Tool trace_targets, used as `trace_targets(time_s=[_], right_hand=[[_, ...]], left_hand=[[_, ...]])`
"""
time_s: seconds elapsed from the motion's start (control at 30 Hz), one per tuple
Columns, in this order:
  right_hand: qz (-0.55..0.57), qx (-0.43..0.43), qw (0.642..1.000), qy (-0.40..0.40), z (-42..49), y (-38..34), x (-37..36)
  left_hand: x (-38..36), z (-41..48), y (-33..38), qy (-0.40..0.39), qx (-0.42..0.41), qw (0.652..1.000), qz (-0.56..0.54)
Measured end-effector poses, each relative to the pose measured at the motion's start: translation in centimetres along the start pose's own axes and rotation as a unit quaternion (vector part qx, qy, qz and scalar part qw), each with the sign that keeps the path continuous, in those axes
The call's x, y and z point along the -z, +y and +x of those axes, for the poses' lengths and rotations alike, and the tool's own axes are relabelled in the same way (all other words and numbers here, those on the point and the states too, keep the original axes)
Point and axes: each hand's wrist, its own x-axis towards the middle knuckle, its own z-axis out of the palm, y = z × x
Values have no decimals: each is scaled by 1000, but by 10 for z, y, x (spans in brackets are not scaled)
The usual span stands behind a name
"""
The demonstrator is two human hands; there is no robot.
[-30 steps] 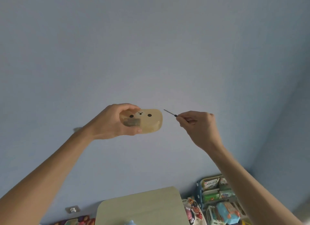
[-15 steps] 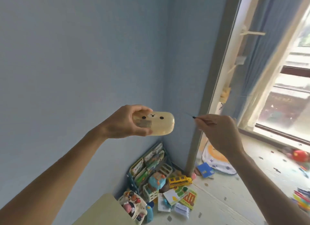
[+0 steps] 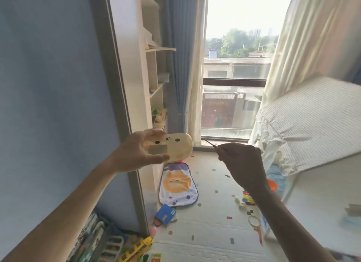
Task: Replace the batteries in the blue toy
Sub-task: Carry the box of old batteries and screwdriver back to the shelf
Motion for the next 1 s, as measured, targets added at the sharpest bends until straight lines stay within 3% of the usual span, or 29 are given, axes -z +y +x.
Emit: trace_targets(time_s=[0.2,0.63,1.0], right_hand=[[-9,-36,999,7,72,77,-19],[14,-65,998,1,320,192,-127],[41,-87,995,19,536,331,-224]], left_hand=[[-42,124,-33,-58,-33,998,10],[-52,432,-144,-53,-105,993,19],[-88,691,-238,-67,-84,994,-5]])
